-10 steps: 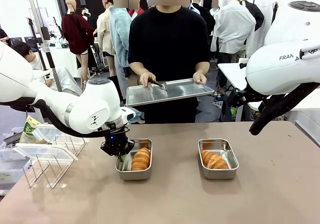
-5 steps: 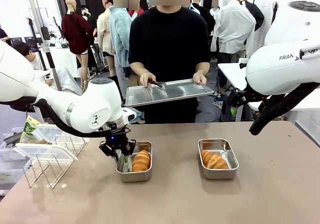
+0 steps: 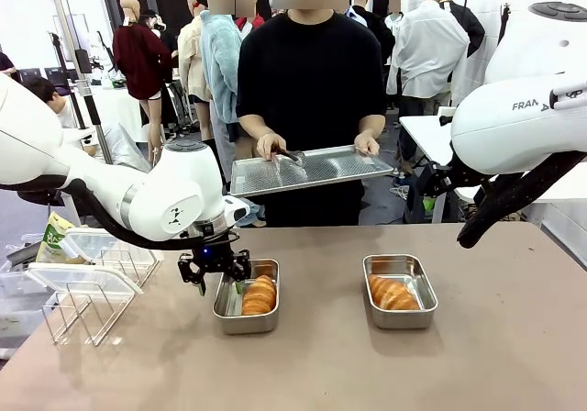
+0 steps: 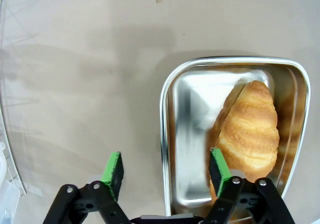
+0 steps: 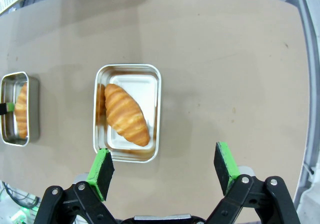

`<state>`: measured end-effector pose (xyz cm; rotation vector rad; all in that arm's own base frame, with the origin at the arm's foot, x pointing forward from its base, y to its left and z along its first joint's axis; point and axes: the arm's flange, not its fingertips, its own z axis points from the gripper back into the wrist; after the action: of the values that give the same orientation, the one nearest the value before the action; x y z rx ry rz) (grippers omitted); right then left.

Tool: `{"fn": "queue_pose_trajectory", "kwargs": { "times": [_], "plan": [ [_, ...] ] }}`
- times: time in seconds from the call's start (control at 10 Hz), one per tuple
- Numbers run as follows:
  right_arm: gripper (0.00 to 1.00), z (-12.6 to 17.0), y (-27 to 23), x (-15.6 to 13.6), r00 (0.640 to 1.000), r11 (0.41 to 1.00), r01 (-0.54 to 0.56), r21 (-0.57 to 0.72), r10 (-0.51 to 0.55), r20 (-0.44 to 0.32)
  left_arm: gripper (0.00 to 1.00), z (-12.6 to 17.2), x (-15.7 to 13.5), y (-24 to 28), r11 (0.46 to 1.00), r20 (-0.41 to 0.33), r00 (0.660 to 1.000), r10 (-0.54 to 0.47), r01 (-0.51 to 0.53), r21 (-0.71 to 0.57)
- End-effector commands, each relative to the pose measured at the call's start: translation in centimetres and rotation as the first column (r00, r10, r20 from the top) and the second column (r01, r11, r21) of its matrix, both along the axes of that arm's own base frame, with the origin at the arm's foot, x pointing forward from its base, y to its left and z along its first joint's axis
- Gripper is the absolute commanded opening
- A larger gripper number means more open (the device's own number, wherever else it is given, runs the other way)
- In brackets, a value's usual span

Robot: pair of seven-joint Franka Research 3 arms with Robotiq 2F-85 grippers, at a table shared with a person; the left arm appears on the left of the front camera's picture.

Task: Place the bread in airtight containers.
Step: Once an object is inside an Airtight Container , place the container in the center of the table.

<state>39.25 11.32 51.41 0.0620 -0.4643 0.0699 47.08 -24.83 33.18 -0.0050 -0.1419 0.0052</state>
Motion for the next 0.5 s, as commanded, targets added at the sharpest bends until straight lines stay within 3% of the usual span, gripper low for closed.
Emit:
{"fn": "queue_pose_trajectory", "kwargs": {
  "times": [0.0,0.2,0.4],
  "plan": [
    [1.00,-0.06,-0.07,0.02,1.000,1.000,0.000,0.007,0.000,-0.004,1.00,-0.04,0.06,-0.54,0.999,0.006,1.000,0.018,-0.018,0.042],
    [1.00,-0.06,-0.07,0.02,1.000,1.000,0.000,0.007,0.000,-0.004,1.00,0.06,0.16,-0.51,0.998,-0.015,0.999,0.041,-0.041,0.053],
    [1.00,-0.06,-0.07,0.02,1.000,1.000,0.000,0.007,0.000,-0.004,1.00,-0.04,-0.07,-0.04,1.000,-0.004,1.000,-0.001,0.001,0.003]
  ]
}}
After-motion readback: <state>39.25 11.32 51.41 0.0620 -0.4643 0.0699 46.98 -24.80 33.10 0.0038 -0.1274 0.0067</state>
